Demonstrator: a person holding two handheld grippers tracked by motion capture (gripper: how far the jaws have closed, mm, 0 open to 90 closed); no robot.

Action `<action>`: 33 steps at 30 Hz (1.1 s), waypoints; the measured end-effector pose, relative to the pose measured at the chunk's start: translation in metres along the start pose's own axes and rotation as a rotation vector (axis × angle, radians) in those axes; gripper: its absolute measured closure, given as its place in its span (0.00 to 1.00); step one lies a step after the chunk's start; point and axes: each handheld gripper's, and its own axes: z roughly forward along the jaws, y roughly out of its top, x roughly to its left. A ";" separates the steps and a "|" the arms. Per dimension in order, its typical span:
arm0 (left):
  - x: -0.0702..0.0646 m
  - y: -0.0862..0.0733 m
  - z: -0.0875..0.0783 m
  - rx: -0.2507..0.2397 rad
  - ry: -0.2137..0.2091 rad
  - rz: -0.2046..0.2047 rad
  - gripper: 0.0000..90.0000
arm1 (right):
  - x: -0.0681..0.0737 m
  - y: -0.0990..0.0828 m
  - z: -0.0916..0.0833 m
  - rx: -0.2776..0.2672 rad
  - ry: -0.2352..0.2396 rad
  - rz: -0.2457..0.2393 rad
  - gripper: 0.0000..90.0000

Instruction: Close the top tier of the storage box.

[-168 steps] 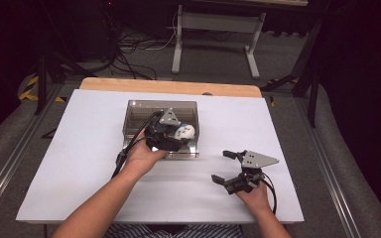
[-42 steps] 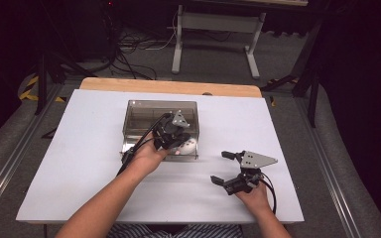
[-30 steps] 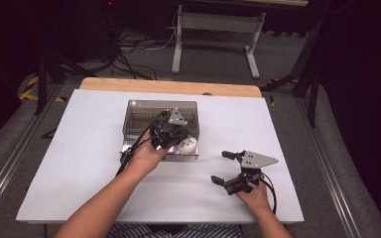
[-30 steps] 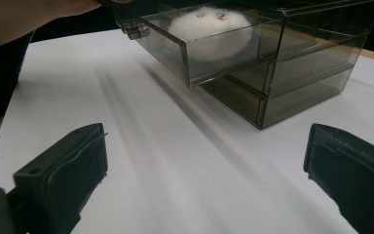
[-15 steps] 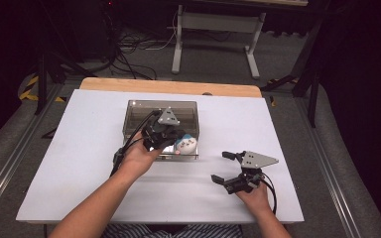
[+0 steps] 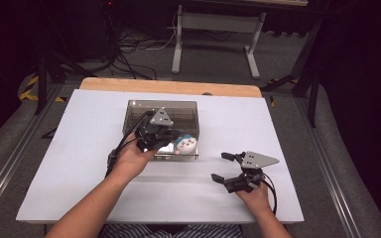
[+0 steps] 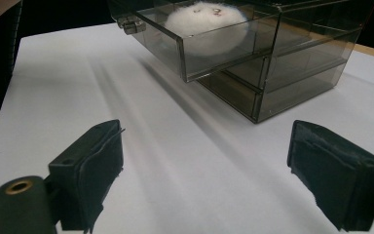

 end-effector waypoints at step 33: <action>0.020 -0.083 -0.078 -0.059 0.091 -0.081 0.95 | 0.018 0.041 0.016 0.154 0.016 -0.072 1.00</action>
